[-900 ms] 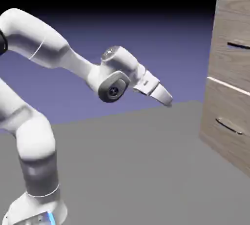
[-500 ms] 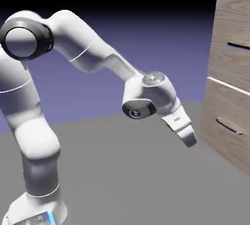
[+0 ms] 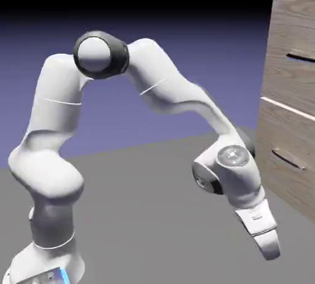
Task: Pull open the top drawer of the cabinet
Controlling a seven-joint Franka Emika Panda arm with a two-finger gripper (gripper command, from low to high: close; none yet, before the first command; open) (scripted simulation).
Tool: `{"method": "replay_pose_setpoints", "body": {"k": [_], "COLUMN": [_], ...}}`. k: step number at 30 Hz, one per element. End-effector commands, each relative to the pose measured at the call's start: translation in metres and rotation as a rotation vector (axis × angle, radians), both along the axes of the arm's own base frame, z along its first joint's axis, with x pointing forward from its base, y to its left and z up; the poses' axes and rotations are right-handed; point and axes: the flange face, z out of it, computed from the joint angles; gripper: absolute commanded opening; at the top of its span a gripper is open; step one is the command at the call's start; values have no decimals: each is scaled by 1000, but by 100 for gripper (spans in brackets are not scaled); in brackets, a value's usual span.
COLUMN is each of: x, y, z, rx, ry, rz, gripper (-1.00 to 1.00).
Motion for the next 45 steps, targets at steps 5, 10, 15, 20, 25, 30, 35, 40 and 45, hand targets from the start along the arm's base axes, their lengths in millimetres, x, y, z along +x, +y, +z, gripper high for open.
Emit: {"method": "replay_pose_setpoints", "body": {"k": [5, 10, 15, 20, 25, 30, 35, 40, 45], "x": [7, 27, 60, 105, 154, 196, 212, 248, 262], "y": [-36, -57, -52, -12, 69, 193, 286, 286, 286], "z": [16, 54, 110, 177, 241, 290, 306, 306, 306], "rx": [-147, -340, -570, -826, -1098, -1371, -1531, -1531, -1531], "ry": [-45, -120, -217, -333, -467, -620, -726, -725, -726], "rz": [20, 90, 217, 401, 638, 920, 1107, 1107, 1107], "gripper": [0, 0, 0, 0, 0, 0, 0, 0, -100]}}
